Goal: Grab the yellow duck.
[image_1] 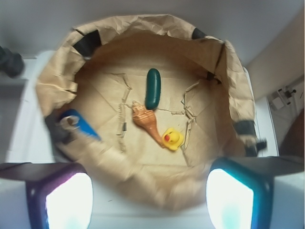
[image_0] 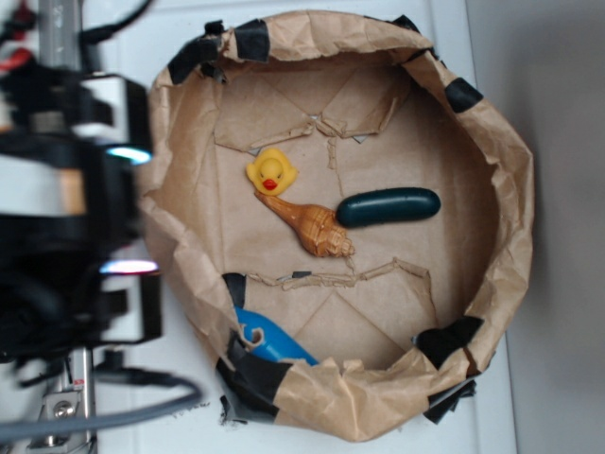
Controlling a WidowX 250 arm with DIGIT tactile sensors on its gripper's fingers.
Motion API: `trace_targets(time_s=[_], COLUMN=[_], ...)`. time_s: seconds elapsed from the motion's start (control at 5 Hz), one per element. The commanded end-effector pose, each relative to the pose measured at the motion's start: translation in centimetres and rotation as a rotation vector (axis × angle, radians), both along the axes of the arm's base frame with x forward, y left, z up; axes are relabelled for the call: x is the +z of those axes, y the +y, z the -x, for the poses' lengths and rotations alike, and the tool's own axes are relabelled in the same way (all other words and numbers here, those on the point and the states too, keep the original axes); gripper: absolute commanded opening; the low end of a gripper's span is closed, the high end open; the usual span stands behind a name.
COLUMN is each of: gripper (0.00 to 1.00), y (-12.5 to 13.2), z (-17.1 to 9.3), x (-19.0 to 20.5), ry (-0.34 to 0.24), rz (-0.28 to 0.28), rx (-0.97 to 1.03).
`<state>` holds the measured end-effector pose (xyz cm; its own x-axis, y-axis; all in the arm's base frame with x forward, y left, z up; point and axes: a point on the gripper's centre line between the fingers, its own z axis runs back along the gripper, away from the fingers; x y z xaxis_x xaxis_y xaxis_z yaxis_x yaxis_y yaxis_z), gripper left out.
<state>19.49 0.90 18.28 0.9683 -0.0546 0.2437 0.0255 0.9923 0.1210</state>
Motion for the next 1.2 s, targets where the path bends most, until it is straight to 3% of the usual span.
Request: trace_targets(time_s=[0.0,0.2,0.6,0.8,1.0], gripper=[1.00,1.00,1.00,1.00,1.00], y=[4.2,4.8,4.5,3.0,2.2], z=[-4.5,-4.6,-3.6,-3.3,-3.6], x=[-4.9,-7.8,-10.9,-11.6,-12.5], ry=[0.065,0.145,0.144,0.160,0.175], rz=[-0.081,-0.069,-0.028,0.052,0.073], rx=[0.034,0.020,-0.052,-0.060,-0.088])
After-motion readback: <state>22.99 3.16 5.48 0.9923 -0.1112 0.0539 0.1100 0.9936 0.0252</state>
